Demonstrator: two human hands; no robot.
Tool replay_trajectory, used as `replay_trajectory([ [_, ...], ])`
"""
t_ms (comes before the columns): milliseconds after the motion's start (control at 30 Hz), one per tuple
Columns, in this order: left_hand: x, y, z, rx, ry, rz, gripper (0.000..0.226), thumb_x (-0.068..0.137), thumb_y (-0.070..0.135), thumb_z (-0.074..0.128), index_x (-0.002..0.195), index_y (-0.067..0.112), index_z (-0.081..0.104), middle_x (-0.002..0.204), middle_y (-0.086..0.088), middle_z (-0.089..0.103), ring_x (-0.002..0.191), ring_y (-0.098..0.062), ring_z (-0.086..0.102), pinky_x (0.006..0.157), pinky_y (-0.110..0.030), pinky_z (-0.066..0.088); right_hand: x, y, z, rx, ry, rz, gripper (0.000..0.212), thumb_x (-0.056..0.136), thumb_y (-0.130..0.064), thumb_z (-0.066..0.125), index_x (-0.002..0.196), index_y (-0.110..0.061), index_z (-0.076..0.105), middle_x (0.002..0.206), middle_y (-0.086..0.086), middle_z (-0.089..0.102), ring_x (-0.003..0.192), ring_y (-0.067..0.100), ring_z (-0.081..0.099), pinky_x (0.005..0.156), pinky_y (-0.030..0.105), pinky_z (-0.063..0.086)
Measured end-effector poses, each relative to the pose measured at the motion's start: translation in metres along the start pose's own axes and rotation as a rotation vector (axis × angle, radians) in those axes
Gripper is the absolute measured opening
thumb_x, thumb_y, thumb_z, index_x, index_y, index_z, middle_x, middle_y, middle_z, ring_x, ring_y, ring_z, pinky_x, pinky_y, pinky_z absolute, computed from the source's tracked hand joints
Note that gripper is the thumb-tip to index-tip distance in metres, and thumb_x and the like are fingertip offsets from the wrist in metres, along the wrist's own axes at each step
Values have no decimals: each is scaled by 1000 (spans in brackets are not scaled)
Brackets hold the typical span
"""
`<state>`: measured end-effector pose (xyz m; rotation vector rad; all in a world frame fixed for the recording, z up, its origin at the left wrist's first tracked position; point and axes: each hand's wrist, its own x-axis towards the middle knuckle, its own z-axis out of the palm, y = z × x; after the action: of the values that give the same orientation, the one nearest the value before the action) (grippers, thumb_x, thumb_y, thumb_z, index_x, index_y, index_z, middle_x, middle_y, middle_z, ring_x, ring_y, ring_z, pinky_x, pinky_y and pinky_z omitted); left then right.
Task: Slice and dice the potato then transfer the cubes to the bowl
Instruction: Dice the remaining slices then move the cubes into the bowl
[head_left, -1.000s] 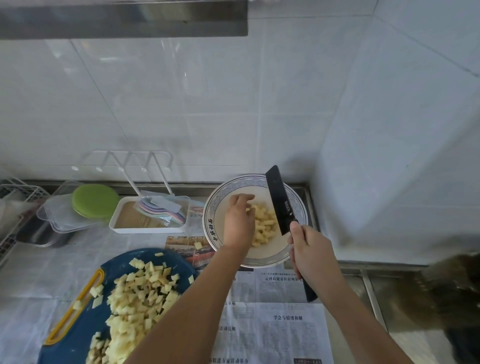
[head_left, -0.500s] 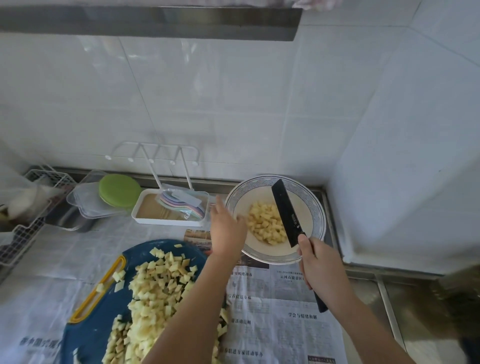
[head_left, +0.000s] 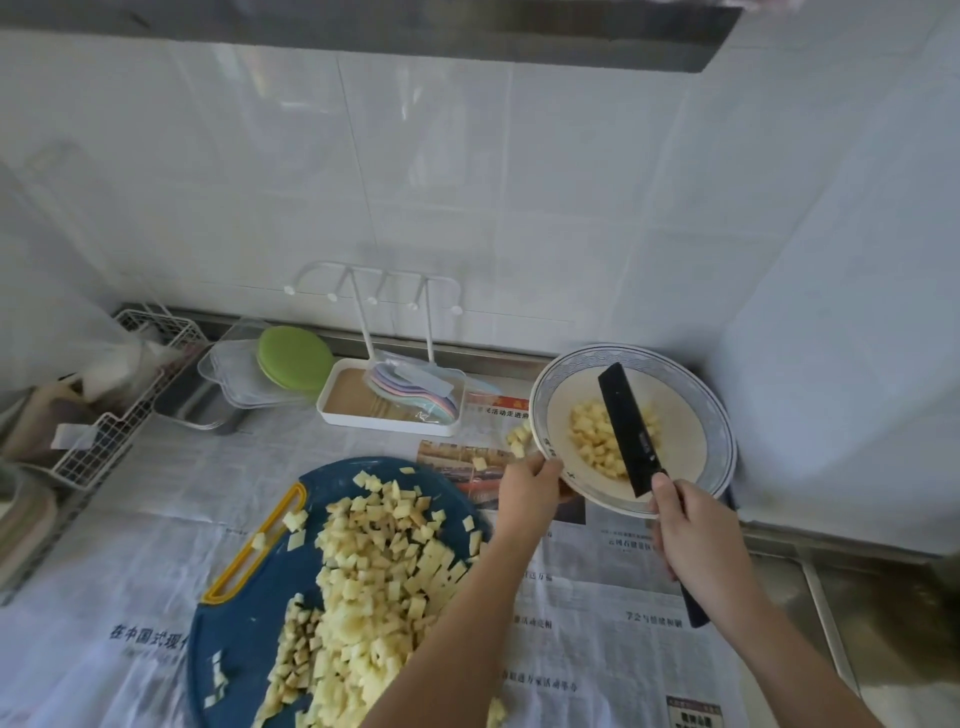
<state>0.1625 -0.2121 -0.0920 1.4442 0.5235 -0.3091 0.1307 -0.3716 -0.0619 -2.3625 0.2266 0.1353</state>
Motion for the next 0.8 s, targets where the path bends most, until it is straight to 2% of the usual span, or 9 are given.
replay_trajectory([
  [67, 1, -4, -13, 63, -31, 59, 29, 102, 24, 38, 104, 15, 66, 95, -5, 71, 81, -14, 66, 77, -30, 56, -2, 3, 2, -17, -7, 18, 40, 101, -39, 34, 80, -14, 58, 58, 7, 58, 49, 21, 56, 55, 45, 52],
  [133, 13, -8, -28, 437, 82, 245, 28, 99, 17, 44, 121, 30, 55, 106, -5, 67, 82, -13, 61, 76, -30, 55, -2, 4, 3, -27, -18, 26, 40, 101, -39, 35, 80, -14, 57, 57, 7, 56, 48, 21, 54, 54, 45, 51],
  [200, 33, -8, -41, 766, 145, 383, 52, 93, 8, 53, 140, 26, 42, 133, -8, 51, 112, -20, 54, 97, -35, 49, -2, 1, 4, -34, -18, 15, 40, 101, -39, 35, 78, -13, 56, 56, 7, 55, 47, 20, 52, 53, 44, 51],
  [267, 53, -3, -47, 988, 95, 453, 66, 90, 14, 61, 148, 21, 30, 149, -7, 33, 136, -27, 30, 113, -42, 27, -1, -2, 6, -26, -17, -2, 41, 101, -37, 36, 75, -12, 55, 55, 6, 53, 46, 19, 49, 51, 41, 49],
  [367, 78, 4, -45, 1271, -43, 563, 74, 91, 35, 61, 151, 18, 22, 157, -3, 22, 144, -25, 15, 118, -39, 10, 3, -3, 11, -1, -7, -3, 41, 101, -38, 35, 75, -13, 55, 53, 3, 50, 43, 15, 45, 46, 34, 43],
  [500, 96, 5, -38, 1332, -157, 723, 63, 91, 36, 60, 147, 18, 37, 155, -4, 29, 142, -24, 21, 118, -38, 18, 7, 0, 15, 4, 4, -3, 40, 100, -40, 35, 76, -17, 57, 49, -2, 49, 37, 7, 41, 42, 30, 40],
  [633, 98, 0, -37, 1222, -221, 810, 52, 91, 39, 60, 137, 17, 50, 146, -8, 42, 133, -24, 34, 110, -39, 34, 9, 2, 16, 30, -12, 22, 38, 100, -40, 36, 78, -16, 57, 50, 0, 49, 37, 8, 40, 42, 29, 38],
  [733, 102, -5, -39, 1251, -205, 864, 44, 94, 28, 57, 135, 12, 52, 143, -9, 46, 133, -25, 36, 110, -39, 35, 10, 3, 15, 48, -3, 25, 39, 99, -40, 36, 77, -15, 56, 48, 0, 48, 38, 10, 40, 43, 30, 37],
  [800, 104, -10, -47, 1310, -227, 914, 42, 95, 30, 53, 133, 11, 54, 138, -11, 50, 129, -27, 41, 109, -40, 36, 10, 3, 15, 46, -1, 16, 40, 98, -41, 36, 76, -13, 56, 49, 1, 48, 38, 11, 41, 44, 32, 37],
])
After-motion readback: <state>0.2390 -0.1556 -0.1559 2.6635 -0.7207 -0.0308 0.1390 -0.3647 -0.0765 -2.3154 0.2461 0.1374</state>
